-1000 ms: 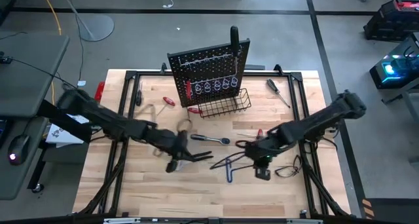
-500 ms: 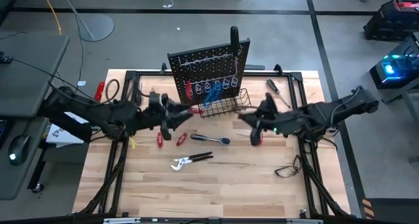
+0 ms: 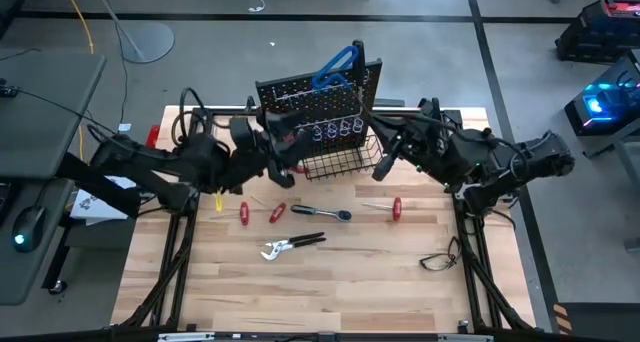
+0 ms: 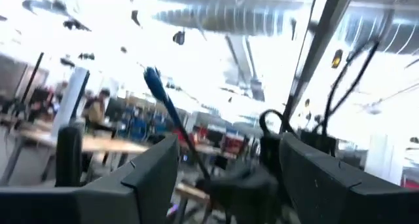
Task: Hang tools onto peg board
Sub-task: Hang the blue pick tool on the peg board
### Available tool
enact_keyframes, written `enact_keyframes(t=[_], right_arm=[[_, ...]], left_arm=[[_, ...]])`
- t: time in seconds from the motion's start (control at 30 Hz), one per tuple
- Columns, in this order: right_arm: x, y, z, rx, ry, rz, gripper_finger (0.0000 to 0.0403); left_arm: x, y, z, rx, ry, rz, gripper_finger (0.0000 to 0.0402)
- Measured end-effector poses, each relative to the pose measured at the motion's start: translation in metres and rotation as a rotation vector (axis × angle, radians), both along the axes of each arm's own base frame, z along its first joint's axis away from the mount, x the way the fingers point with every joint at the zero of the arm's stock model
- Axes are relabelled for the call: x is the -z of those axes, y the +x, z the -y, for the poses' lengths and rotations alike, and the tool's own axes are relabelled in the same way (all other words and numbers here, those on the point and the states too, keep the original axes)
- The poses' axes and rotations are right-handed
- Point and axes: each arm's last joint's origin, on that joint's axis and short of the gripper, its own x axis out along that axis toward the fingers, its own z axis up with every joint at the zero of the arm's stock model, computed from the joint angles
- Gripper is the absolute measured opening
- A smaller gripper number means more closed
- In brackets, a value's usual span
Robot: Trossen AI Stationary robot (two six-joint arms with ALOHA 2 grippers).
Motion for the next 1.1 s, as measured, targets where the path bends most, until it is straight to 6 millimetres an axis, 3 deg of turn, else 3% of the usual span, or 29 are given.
enact_keyframes(t=[0.3,0.47,0.77,1.1], right_arm=[[-0.008,0.001,-0.003,-0.067,-0.016,0.05,0.0],[-0.013,0.002,-0.007,-0.092,-0.05,0.093,0.0],[-0.001,0.02,-0.014,-0.127,-0.045,0.059,0.0],[0.002,0.022,-0.013,-0.096,-0.045,0.041,0.0]], left_arm=[[-0.027,0.004,-0.019,0.021,-0.023,0.111,0.0244],[-0.028,0.007,-0.024,0.046,-0.042,0.119,0.0244],[-0.029,0.007,-0.026,0.066,-0.033,0.132,0.0244],[-0.03,0.005,-0.028,0.027,-0.014,0.142,0.0244]])
